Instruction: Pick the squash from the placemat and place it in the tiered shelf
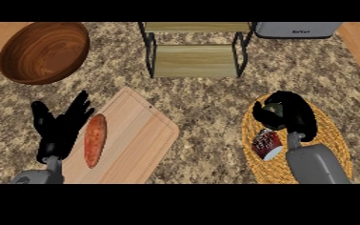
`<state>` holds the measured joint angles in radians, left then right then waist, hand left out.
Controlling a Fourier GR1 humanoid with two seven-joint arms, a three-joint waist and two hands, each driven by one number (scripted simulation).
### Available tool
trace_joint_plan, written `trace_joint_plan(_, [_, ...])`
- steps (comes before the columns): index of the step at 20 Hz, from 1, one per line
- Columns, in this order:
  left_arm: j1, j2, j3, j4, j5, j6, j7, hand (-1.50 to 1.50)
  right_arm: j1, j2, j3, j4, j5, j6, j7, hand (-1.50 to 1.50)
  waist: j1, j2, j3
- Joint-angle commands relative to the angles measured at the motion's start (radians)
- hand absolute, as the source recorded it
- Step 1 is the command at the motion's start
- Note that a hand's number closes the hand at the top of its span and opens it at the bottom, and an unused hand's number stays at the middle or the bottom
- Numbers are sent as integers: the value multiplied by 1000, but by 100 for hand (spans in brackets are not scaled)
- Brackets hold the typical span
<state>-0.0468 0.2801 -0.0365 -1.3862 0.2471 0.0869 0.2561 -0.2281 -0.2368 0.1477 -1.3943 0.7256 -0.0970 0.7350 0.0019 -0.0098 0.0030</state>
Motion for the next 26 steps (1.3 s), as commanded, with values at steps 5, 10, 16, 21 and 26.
trace_joint_plan(5, [-31, -5, -49, 33, -18, -32, 38, 0, -232, 231, 432, -33, -12, 148, 13, 150, 95, 16, -4])
trace_joint_plan(10, [-49, -10, -18, 93, -14, -27, 15, 0, -444, 235, 603, -147, -80, -28, 238, 150, 50, 9, -5])
trace_joint_plan(16, [-32, -12, -4, 66, -10, -17, 28, 0, -695, 236, 570, -296, 18, -19, 534, 150, 11, 0, -5])
trace_joint_plan(21, [-36, 10, 26, 63, 7, -32, 45, 0, -862, 236, 466, -283, 17, 59, 635, 150, 5, 3, -5])
trace_joint_plan(26, [40, -26, -8, 9, -27, 2, 19, 0, -1044, 235, 228, -197, -26, 191, 596, 150, 8, 2, -4])
